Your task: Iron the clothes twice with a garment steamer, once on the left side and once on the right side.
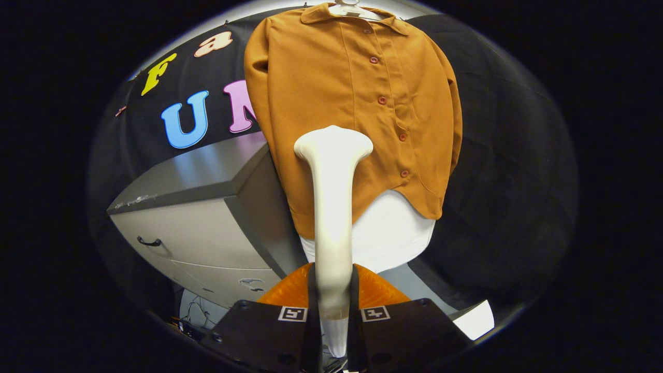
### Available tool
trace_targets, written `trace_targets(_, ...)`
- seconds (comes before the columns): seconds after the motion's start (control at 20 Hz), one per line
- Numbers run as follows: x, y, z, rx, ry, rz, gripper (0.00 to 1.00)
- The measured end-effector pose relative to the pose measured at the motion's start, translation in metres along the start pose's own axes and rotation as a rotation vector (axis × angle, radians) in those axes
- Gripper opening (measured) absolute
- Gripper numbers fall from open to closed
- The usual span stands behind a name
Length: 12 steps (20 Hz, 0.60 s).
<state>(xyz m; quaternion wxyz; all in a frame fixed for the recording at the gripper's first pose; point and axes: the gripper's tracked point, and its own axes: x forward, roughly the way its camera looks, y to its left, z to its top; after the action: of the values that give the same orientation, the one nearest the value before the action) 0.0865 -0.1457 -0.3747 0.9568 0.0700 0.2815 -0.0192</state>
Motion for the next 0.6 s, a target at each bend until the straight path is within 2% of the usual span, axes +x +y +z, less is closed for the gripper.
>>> trace_targets(0.15, -0.020, -0.004, 0.000, 0.008, -0.018, 0.006, 0.23)
trace_targets(0.25, -0.036, -0.006, 0.018, 0.021, -0.056, 0.013, 0.23)
trace_targets(0.6, -0.103, -0.011, 0.137, 0.013, -0.352, 0.023, 0.22)
